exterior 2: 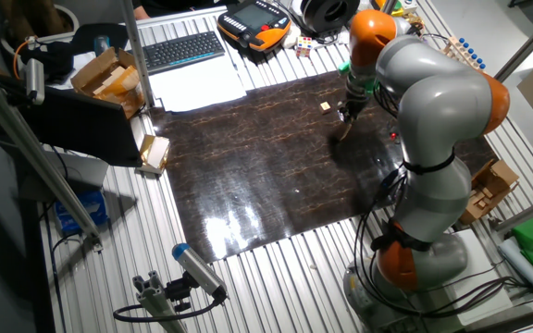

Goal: Stack the blocks in a vertical line of five

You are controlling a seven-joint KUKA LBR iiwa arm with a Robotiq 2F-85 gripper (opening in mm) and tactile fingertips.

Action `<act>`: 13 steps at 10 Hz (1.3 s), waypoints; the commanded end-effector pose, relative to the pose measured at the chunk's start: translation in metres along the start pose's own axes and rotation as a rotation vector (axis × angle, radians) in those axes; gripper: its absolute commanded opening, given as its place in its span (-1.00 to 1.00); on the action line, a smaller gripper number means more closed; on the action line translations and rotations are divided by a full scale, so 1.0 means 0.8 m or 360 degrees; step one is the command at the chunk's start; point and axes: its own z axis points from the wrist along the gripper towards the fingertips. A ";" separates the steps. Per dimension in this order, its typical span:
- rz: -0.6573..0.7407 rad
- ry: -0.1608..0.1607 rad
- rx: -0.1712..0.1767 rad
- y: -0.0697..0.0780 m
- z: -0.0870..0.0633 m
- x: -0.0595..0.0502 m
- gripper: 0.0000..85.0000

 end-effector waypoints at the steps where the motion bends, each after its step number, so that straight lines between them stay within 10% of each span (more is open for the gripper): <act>1: 0.0005 -0.0003 -0.0002 0.002 0.001 0.003 -0.33; 13: 0.0011 -0.0017 0.0018 0.001 0.008 0.007 -0.14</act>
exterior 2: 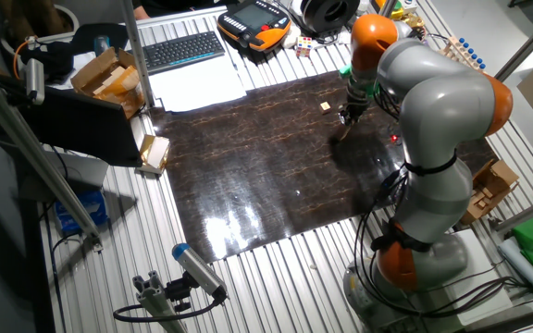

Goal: Stack the blocks in a vertical line of five

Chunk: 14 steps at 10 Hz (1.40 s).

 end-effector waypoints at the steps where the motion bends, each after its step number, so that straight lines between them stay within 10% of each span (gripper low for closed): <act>1: 0.0003 0.0001 0.0000 0.000 0.000 0.000 -0.10; 14: 0.0023 0.0063 0.0003 0.004 -0.012 -0.006 0.13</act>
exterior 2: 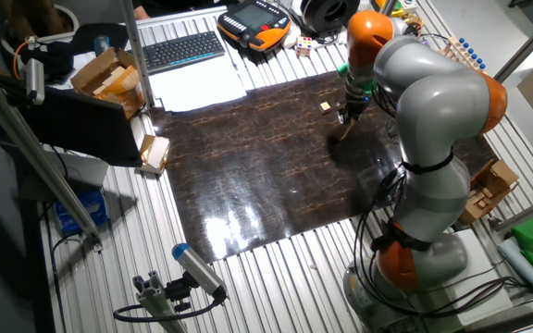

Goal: Stack the blocks in a vertical line of five

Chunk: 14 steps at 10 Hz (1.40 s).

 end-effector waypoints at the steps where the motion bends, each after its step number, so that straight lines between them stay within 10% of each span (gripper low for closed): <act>1: 0.0009 -0.0004 0.0003 0.002 -0.006 -0.004 0.18; 8: 0.0078 -0.0179 0.0000 -0.006 0.013 -0.068 0.47; 14: 0.0092 -0.0213 -0.0042 -0.003 0.044 -0.102 0.52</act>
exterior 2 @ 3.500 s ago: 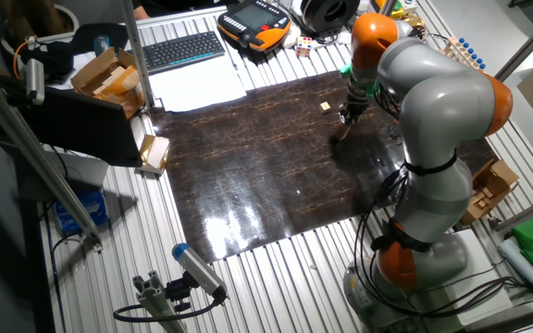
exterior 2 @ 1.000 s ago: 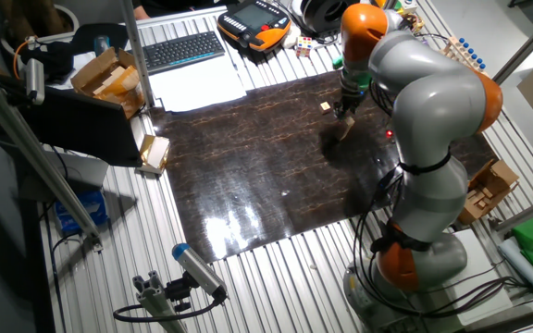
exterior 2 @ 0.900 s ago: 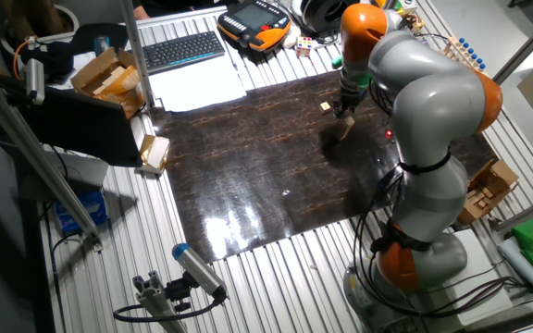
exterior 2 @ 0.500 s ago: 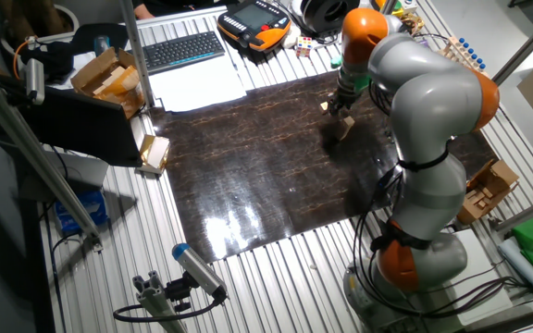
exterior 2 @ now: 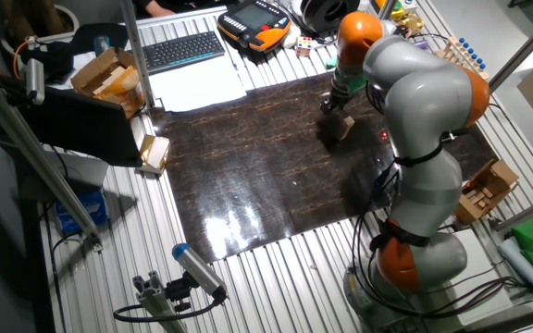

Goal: Stack the blocks in a vertical line of five

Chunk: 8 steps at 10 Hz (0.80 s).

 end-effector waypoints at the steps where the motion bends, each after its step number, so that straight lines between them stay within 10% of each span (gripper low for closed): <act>1: 0.0003 0.0026 0.0011 0.000 0.001 0.000 0.52; 4: -0.0022 0.0144 0.0050 0.000 0.001 0.000 0.31; 8: -0.0009 0.0127 0.0045 0.000 0.001 0.000 0.22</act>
